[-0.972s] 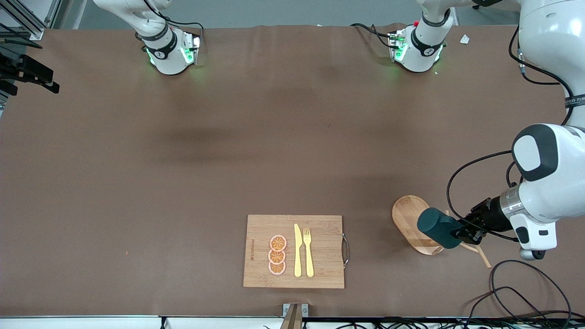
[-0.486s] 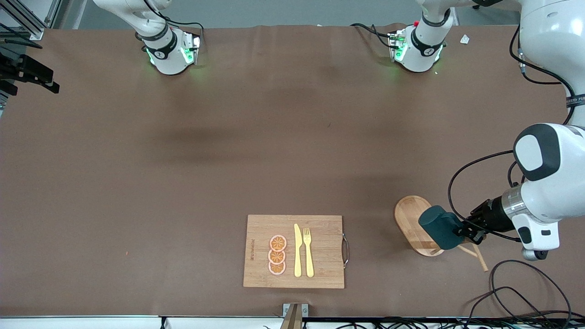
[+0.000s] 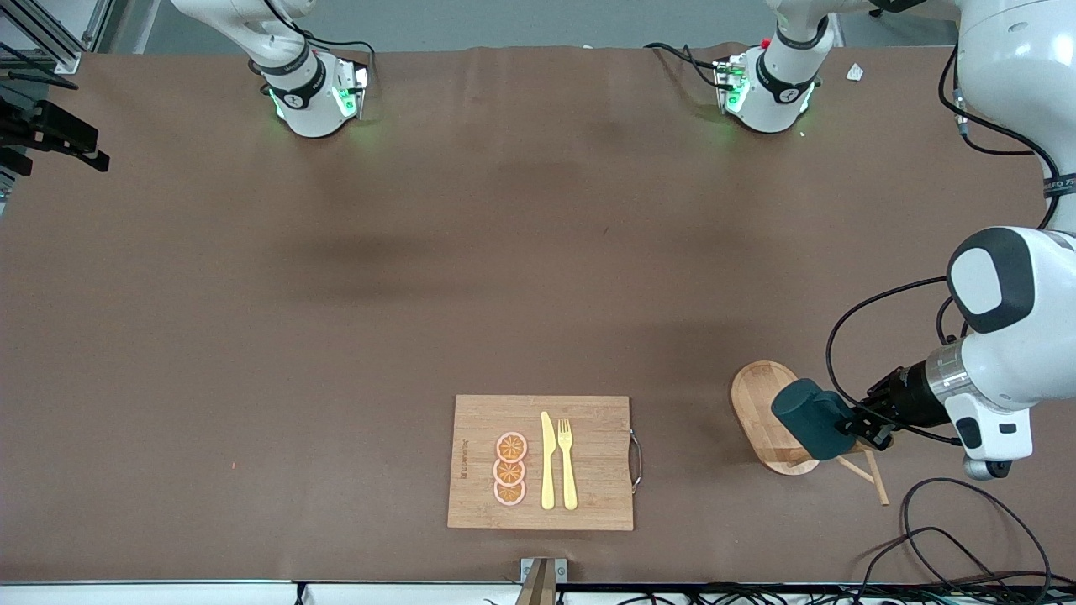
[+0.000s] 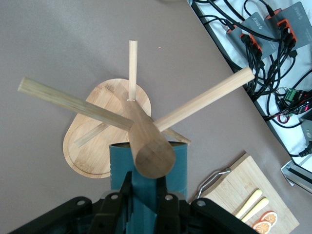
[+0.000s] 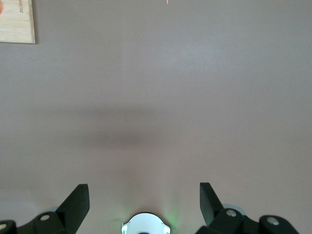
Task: Transfer cup from left to right arm and place
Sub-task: 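Close the left gripper on the teal mug's handle, then lift the teal mug off the stand peg with the left gripper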
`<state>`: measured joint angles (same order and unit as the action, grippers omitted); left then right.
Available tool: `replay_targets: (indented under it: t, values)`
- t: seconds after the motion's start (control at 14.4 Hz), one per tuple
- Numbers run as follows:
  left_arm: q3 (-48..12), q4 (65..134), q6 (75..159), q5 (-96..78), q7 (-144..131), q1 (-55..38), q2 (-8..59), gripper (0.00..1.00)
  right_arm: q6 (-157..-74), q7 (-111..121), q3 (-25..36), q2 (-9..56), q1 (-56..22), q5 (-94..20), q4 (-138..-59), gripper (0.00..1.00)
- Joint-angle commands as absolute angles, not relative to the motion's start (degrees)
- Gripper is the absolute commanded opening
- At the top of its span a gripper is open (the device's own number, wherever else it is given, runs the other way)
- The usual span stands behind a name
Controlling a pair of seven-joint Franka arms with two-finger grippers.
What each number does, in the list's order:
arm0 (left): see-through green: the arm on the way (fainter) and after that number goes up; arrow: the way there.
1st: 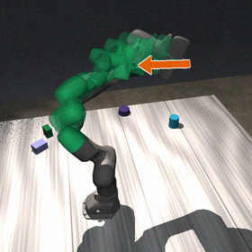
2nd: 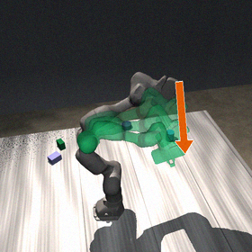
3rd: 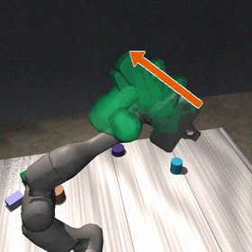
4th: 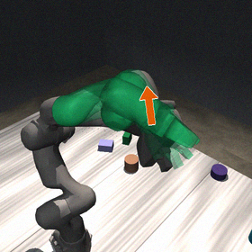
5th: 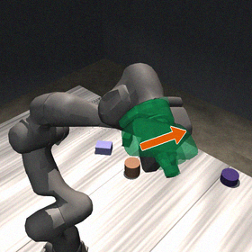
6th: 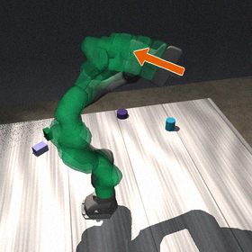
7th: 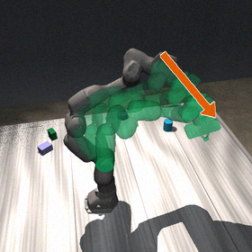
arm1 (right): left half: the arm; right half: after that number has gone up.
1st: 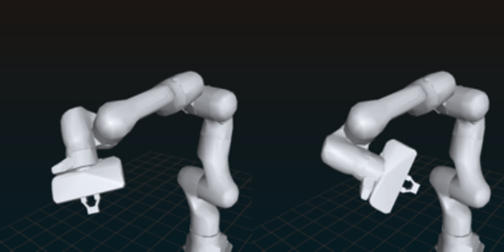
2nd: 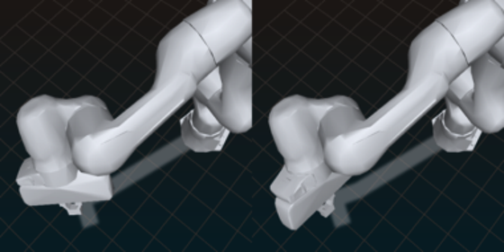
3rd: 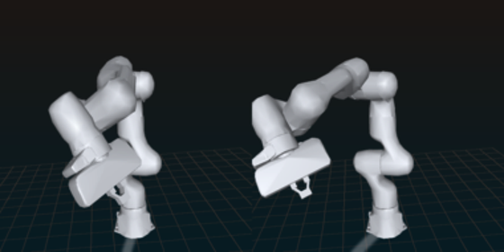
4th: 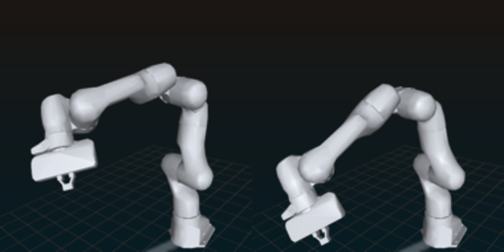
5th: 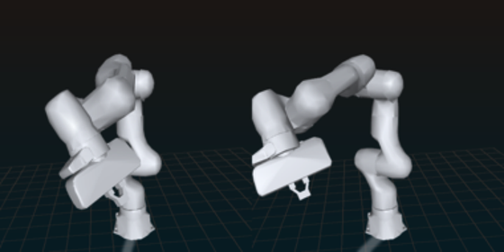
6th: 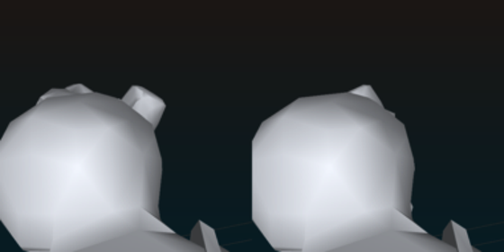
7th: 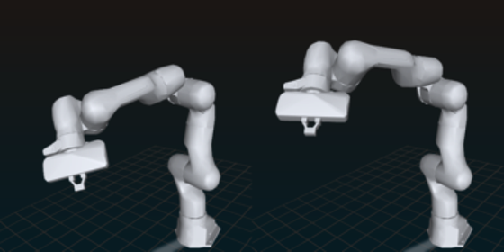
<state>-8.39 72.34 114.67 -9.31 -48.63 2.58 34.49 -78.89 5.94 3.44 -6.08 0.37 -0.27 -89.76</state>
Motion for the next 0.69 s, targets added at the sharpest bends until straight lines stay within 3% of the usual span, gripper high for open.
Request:
replay_targets:
  t: [0.0,0.62]
  values:
    - [-9.0,71.9,114.8,-11.5,-48.6,3.2,33.9,0.1,-79.2,5.9,3.2,-7.3,0.5,-0.3,-91.0,1.0]
    - [-9.7,72.0,112.2,-11.5,-49.3,2.1,29.3,0.08,-79.2,5.9,3.2,-7.3,0.5,-0.3,-91.0,1.0]
